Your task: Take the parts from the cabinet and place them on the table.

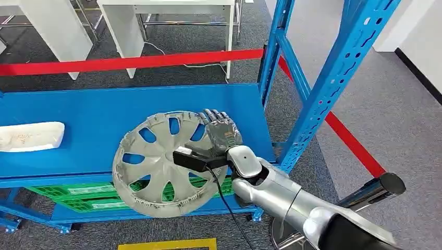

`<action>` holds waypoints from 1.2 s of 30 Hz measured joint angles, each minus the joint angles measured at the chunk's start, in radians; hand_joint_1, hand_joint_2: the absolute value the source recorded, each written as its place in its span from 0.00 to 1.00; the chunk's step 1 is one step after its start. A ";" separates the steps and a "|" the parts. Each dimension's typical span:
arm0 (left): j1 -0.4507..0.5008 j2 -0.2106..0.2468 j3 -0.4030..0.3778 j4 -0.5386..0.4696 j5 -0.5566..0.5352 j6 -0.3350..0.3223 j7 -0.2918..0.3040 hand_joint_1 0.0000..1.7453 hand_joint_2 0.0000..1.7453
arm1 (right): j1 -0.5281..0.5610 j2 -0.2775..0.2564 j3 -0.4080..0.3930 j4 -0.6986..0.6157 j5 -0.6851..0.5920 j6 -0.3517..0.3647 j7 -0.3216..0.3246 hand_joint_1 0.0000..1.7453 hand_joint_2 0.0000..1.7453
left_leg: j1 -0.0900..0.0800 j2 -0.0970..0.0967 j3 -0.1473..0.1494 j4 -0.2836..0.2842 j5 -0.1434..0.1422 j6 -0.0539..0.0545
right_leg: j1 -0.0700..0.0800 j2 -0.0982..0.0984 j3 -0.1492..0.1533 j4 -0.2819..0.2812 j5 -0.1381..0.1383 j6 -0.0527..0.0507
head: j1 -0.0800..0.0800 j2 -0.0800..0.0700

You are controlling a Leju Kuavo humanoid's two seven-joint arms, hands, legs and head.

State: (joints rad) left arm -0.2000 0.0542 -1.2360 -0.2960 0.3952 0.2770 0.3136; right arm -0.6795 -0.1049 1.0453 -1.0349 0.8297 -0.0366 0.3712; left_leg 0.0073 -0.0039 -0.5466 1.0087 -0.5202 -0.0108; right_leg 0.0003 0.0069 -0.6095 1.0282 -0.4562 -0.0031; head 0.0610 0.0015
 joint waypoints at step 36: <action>-0.047 0.070 0.031 -0.032 -0.118 -0.039 0.068 0.00 0.00 | -0.072 0.059 0.078 0.128 -0.251 0.103 -0.093 0.00 0.00 | 0.000 0.000 0.000 0.000 0.000 0.000 | 0.000 0.000 0.000 0.000 0.000 0.000 | 0.000 0.000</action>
State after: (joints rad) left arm -0.2466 0.1244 -1.2047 -0.3285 0.2773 0.2384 0.3811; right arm -0.7519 -0.0462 1.1234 -0.9068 0.5788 0.0660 0.2777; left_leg 0.0073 -0.0039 -0.5465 1.0087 -0.5200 -0.0109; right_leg 0.0004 0.0069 -0.6095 1.0284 -0.4561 -0.0032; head 0.0610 0.0015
